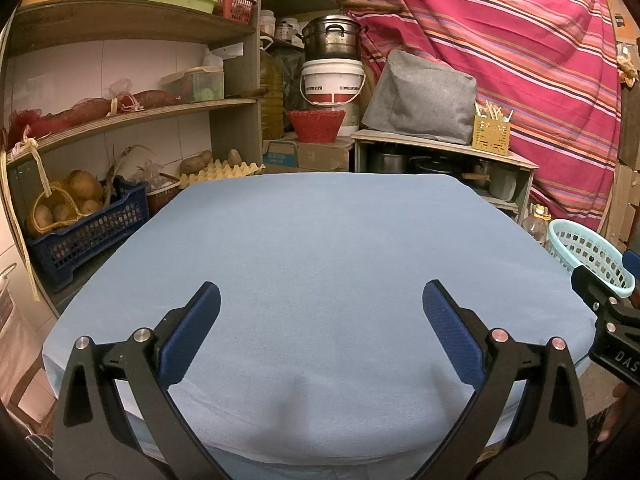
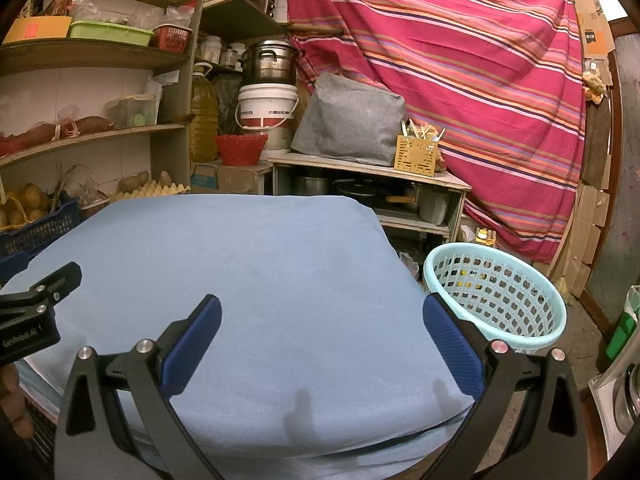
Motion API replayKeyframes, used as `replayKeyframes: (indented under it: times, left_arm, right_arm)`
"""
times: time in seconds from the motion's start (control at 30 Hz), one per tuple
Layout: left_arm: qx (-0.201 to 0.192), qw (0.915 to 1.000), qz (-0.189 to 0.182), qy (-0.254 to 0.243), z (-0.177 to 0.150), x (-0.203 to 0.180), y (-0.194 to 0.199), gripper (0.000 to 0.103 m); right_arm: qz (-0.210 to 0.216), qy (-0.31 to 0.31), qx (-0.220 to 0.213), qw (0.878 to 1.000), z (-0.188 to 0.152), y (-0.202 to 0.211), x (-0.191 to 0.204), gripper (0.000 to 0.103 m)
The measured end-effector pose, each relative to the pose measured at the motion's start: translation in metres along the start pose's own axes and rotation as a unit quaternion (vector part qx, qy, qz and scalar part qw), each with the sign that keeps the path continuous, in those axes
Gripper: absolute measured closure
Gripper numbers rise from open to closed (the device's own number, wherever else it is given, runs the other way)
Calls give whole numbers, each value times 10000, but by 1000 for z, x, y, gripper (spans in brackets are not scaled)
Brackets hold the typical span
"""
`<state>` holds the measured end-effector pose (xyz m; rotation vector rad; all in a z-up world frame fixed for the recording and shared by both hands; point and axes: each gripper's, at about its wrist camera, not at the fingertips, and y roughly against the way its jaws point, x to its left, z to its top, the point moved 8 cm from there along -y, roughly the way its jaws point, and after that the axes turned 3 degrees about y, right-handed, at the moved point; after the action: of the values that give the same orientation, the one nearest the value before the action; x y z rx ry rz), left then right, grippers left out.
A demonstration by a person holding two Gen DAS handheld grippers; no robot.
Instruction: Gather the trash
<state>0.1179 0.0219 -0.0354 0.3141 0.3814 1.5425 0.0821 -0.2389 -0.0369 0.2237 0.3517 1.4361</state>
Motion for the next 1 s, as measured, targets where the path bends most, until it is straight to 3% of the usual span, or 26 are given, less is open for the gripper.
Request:
replayKeyframes:
  times: [1.0]
  left_arm:
    - [-58,9998,-97,-138,1,-2,0,5]
  right_arm:
    - [55,20,82,9999,-1,-4,8,5]
